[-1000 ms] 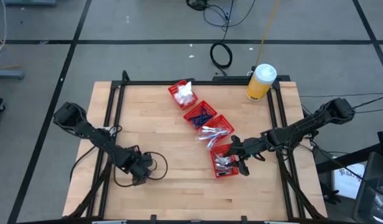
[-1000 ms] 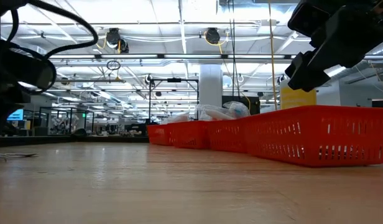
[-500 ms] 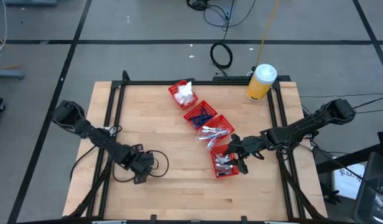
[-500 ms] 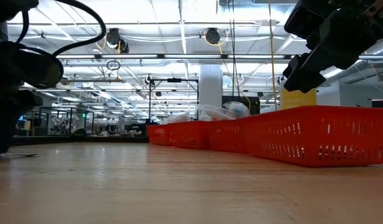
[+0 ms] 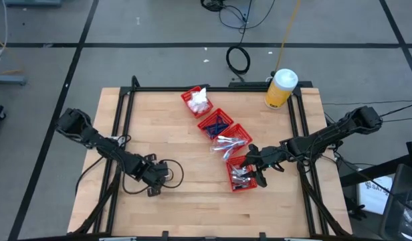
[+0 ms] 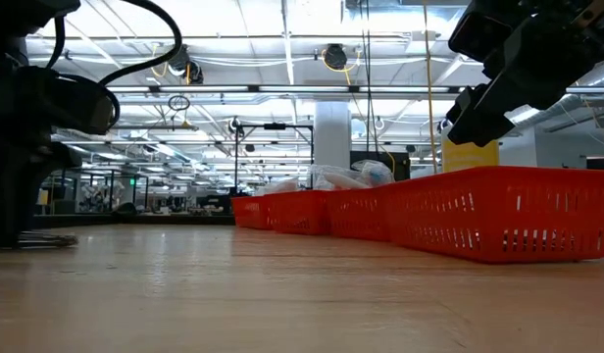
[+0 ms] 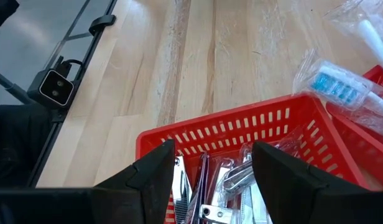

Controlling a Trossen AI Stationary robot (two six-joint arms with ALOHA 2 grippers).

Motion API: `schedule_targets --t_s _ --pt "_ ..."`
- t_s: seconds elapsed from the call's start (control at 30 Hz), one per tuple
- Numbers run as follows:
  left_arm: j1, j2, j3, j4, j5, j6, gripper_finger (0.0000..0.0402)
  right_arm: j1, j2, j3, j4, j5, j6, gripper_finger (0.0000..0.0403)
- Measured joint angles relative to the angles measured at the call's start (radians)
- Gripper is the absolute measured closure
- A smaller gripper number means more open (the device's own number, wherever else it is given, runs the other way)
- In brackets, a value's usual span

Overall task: Pick & Place Travel size toiletries
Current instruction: Put the nail cutter into the bottom red bin

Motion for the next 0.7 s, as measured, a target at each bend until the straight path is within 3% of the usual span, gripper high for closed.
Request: schedule_targets --t_s 0.1,0.27,0.43,0.57,0.7 --pt "-0.001 0.000 0.001 0.002 -0.008 -0.014 0.0373 0.000 0.000 0.000 0.000 0.000 0.000 0.0202" --pt "-0.005 0.000 -0.002 0.039 -0.065 -0.036 0.0373 0.000 0.000 0.000 0.000 0.000 0.000 0.0202" --pt "-0.004 -0.031 0.000 0.187 -0.183 0.051 0.0372 0.000 0.000 0.000 0.003 0.000 0.000 0.0202" --pt "-0.004 -0.096 0.044 0.421 -0.381 0.260 0.0372 0.000 0.001 -0.001 0.095 0.007 -0.009 0.0202" --pt "0.007 -0.108 0.044 0.789 -0.541 0.602 0.0372 0.001 0.001 -0.001 0.283 0.071 -0.076 0.0202"
